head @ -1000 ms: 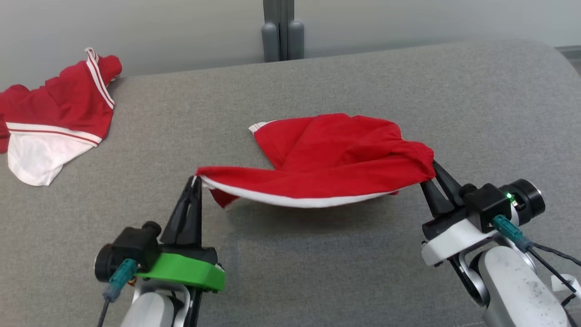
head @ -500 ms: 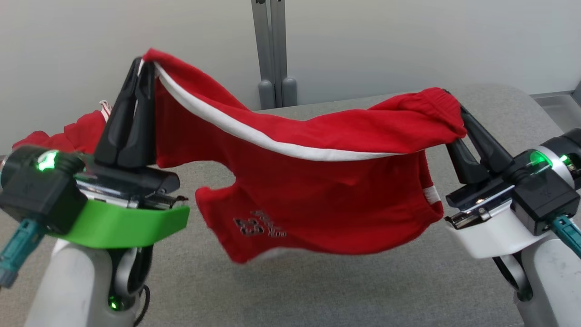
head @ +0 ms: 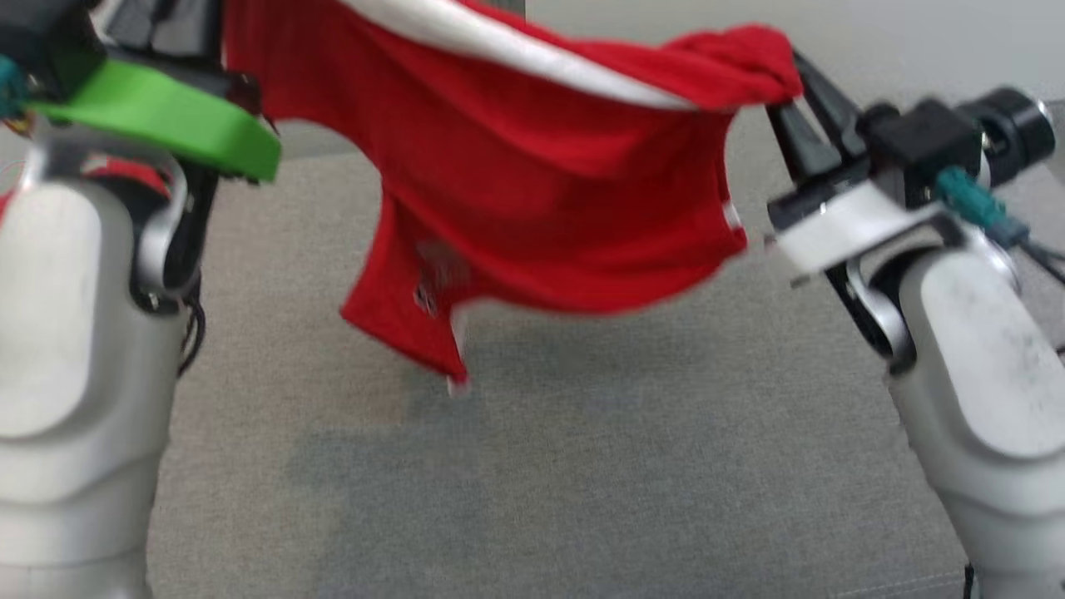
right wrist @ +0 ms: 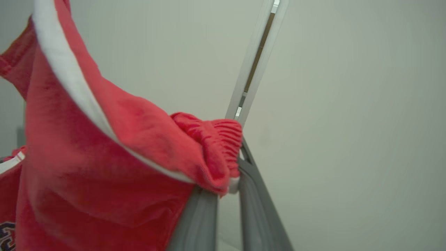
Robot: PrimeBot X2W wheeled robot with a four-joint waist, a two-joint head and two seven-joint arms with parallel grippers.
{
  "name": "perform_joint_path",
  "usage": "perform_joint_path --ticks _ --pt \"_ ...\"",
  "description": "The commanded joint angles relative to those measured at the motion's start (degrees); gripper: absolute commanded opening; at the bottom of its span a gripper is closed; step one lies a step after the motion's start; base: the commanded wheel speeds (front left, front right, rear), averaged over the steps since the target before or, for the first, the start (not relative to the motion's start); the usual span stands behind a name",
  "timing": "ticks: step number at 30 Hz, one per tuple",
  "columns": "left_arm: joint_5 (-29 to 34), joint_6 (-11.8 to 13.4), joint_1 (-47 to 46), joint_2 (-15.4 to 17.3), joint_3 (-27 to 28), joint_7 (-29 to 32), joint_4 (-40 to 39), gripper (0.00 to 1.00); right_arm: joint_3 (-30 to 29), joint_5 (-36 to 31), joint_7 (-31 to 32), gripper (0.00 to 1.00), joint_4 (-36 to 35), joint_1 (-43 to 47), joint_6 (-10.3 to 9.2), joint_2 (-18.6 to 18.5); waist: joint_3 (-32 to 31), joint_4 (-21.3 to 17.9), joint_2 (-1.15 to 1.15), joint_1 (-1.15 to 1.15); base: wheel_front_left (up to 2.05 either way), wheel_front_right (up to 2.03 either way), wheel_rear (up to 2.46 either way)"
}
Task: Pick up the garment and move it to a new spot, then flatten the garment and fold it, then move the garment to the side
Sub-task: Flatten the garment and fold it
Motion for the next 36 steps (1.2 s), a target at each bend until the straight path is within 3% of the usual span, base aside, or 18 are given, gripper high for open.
perform_joint_path --ticks 1,6,10,16,18,21,27,36 --pt "0.74 -0.08 -3.70 0.10 0.42 -1.10 2.45 0.00 -0.03 0.31 -1.25 0.00 3.37 -4.82 -0.10 1.20 5.63 -0.61 0.00 0.00 0.00 0.00 0.00" --pt "2.52 0.44 -15.64 -0.80 0.88 -4.67 13.52 0.00 -2.78 -2.98 -6.26 0.00 19.85 -20.53 -0.10 6.75 11.29 -0.63 0.00 0.00 0.00 0.00 0.00" --pt "2.94 0.19 -19.46 -1.85 0.10 -7.31 19.99 0.00 -4.15 -4.82 -9.90 0.00 31.23 -26.30 -0.10 9.51 15.68 0.47 0.00 0.00 0.00 0.00 0.00" --pt "-0.41 -1.67 -12.81 -4.08 -0.92 -10.22 27.88 0.00 -5.55 -4.63 -14.82 0.00 46.76 -23.72 -0.10 11.16 20.22 1.62 0.00 0.00 0.00 0.00 0.00" --pt "-2.01 -2.17 -10.56 -4.28 -0.93 -11.22 28.18 0.00 -5.58 -3.53 -15.50 0.00 48.43 -22.48 -0.10 11.31 20.64 1.58 0.00 0.00 0.00 0.00 0.00" --pt "-3.69 -2.71 -5.45 -3.66 -0.94 -12.65 26.99 0.00 -4.91 -1.95 -15.74 0.00 46.43 -19.36 -0.10 11.50 20.54 1.06 0.00 0.00 0.00 0.00 0.00" --pt "-6.73 -2.96 5.32 -2.08 0.25 -14.85 19.71 0.00 -3.97 2.17 -15.71 0.00 35.18 -8.84 -0.10 11.47 18.06 0.07 0.00 0.00 0.00 0.00 0.00" --pt "-8.68 0.73 25.57 -2.00 0.92 -15.77 1.81 0.00 -2.69 4.10 -15.72 0.00 20.55 8.76 -0.10 10.14 11.64 1.01 0.00 0.00 0.00 0.00 0.00"
